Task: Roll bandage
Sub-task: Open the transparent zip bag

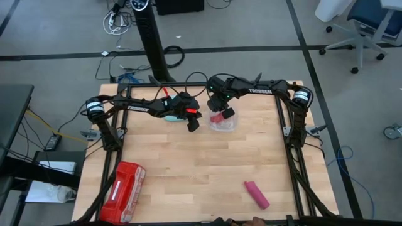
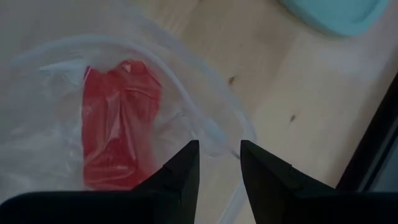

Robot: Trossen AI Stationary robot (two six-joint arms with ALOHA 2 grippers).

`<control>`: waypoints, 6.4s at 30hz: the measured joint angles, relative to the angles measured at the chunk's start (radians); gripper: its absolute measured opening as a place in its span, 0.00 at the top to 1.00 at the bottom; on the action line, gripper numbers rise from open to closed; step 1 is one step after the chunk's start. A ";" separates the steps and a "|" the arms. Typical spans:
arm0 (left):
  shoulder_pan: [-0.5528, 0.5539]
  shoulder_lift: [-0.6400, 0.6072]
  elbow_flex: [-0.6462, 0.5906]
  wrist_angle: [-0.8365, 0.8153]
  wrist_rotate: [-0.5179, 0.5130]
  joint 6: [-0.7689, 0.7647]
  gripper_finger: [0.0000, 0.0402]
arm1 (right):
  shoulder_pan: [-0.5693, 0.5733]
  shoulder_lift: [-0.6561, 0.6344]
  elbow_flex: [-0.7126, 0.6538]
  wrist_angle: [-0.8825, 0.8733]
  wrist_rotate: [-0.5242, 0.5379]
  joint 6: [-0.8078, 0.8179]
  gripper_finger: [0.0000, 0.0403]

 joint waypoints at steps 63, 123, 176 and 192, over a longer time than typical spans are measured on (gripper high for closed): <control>-0.100 -0.019 0.444 -0.237 -0.230 0.094 0.86 | 0.079 -0.418 0.071 -0.342 0.109 0.553 1.00; -0.140 0.002 0.466 -0.441 0.009 0.202 0.61 | -0.183 -0.440 -0.175 -0.046 -0.110 0.763 0.71; -0.081 0.001 0.033 0.182 0.186 -0.072 0.61 | -0.365 -0.309 -0.313 -0.020 -0.420 0.545 0.96; -0.078 0.000 0.324 -0.178 -0.004 0.115 0.61 | -0.222 -0.451 -0.290 -0.061 -0.279 0.592 0.94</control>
